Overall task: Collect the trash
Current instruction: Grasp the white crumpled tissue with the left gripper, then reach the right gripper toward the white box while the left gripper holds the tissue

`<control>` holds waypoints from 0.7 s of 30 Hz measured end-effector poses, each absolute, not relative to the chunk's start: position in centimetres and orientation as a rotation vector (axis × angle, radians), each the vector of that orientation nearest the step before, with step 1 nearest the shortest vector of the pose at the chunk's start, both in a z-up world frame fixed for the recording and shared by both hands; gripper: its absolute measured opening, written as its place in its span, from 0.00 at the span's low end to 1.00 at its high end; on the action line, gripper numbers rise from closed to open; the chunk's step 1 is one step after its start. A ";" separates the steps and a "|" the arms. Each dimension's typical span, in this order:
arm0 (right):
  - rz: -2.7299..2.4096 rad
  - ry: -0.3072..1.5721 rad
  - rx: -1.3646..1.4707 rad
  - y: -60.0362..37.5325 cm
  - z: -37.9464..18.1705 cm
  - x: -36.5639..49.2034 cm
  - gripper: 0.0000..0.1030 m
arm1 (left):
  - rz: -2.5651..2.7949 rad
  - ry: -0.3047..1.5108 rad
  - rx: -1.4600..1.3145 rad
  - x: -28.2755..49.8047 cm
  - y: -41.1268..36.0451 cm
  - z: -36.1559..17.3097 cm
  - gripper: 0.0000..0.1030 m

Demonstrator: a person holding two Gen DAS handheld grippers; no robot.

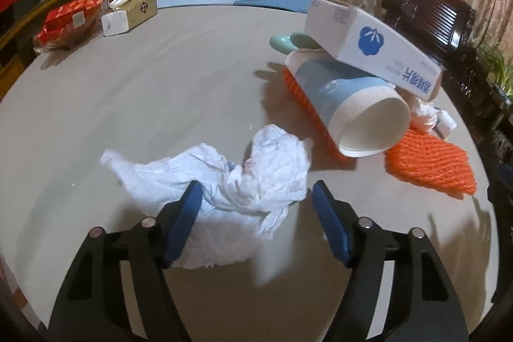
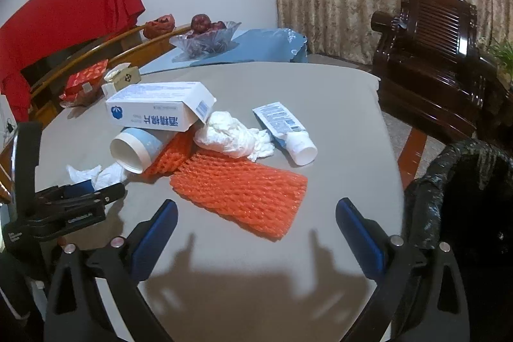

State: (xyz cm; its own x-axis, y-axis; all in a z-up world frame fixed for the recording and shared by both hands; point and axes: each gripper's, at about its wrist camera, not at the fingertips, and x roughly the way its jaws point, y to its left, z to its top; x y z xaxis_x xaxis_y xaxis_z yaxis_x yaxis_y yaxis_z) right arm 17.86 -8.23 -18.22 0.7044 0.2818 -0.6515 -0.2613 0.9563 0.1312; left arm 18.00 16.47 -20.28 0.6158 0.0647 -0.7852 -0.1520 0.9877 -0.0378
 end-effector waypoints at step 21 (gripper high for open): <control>0.403 0.653 0.013 -0.7 -13.8 21.7 0.94 | 0.149 0.775 -0.198 18.0 21.2 -14.9 0.12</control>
State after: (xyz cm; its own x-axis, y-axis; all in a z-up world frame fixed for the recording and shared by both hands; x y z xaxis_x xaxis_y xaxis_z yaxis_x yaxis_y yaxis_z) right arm 21.71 -0.69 -13.83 0.7202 0.3683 -0.5880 -0.3601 0.9228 0.1369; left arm 17.98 21.22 -14.89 0.7054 0.0610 -0.7062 -0.2059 0.9710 -0.1217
